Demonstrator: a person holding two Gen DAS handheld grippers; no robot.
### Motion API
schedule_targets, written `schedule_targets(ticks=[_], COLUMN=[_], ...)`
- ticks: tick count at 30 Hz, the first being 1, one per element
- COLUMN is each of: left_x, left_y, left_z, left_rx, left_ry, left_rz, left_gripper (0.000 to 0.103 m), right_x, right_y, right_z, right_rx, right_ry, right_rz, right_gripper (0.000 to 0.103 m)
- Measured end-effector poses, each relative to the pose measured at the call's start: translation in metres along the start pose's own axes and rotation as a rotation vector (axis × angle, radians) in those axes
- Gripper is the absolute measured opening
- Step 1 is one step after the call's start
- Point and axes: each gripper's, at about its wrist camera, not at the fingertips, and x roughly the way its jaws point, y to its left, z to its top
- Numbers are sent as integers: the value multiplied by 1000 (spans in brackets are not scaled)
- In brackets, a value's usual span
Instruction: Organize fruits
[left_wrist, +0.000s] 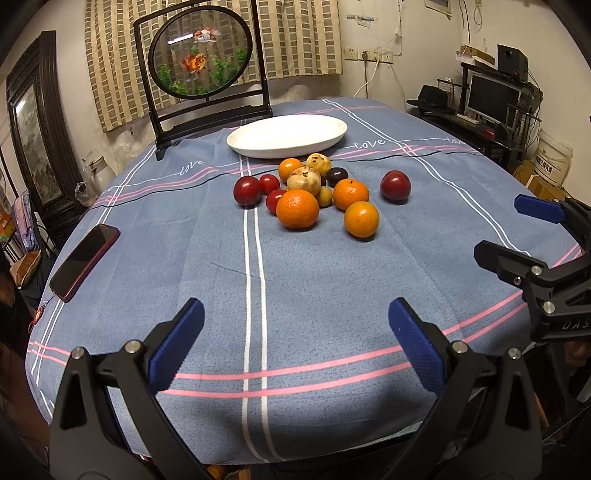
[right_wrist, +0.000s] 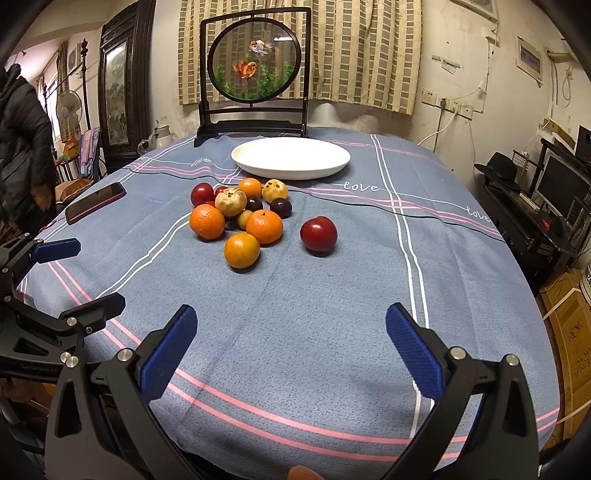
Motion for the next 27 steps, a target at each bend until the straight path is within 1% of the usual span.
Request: schedule_targets(ticks=[27], left_x=[1], left_y=[0], left_z=[-2], left_rx=[0], left_ry=[6], left_rz=[1], left_gripper=[101], right_x=[1], right_y=[4], right_z=[1], right_rx=[-3], right_ry=[5], right_rz=[0], right_gripper=[102])
